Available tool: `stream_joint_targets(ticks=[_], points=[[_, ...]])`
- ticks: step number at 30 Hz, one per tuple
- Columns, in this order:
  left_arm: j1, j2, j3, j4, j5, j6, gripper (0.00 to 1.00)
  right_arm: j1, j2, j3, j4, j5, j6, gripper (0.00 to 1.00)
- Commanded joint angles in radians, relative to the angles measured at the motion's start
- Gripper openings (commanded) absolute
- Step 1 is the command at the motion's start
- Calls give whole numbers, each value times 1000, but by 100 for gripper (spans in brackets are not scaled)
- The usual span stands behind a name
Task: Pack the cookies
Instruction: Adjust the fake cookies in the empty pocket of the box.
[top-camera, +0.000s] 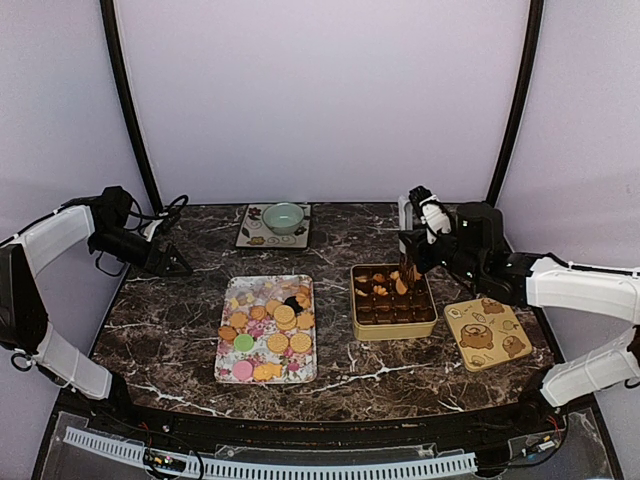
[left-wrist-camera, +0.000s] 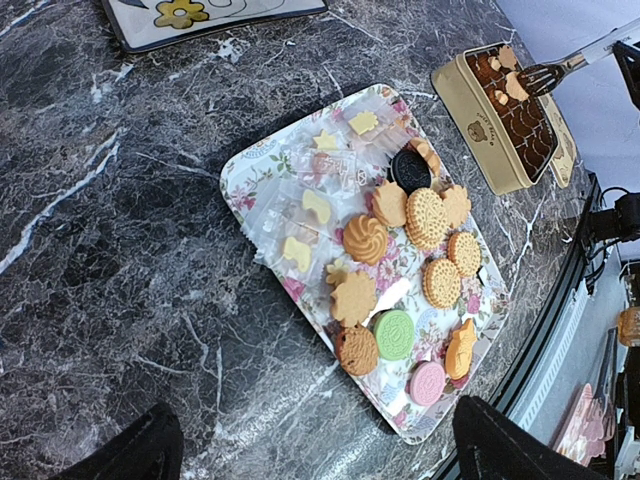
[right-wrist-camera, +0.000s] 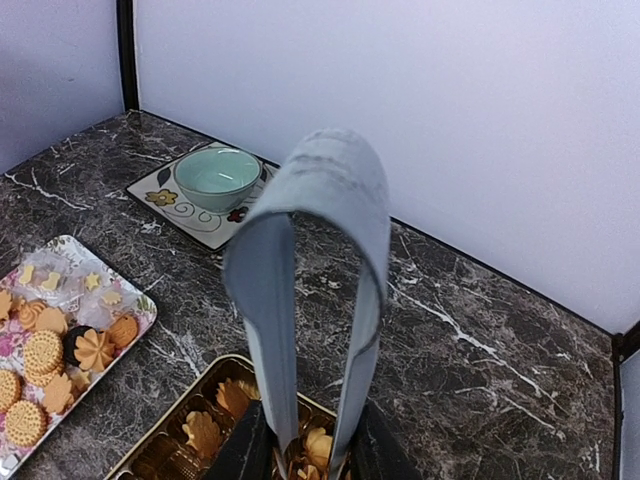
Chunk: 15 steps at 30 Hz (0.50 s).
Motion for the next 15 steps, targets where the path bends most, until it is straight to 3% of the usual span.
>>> stream_joint_targets(ticks=[1,7,15], points=[[7,-5,14,-33,16,10,97,-6,-35,38,20,-40,-49,18],[7,-7,16,-37,12,9,97,-20,-36,68,-24,-156,-127,8],[8,-8,19,-36,7,-1,97,-49,1,129,-114,-264,-200,4]])
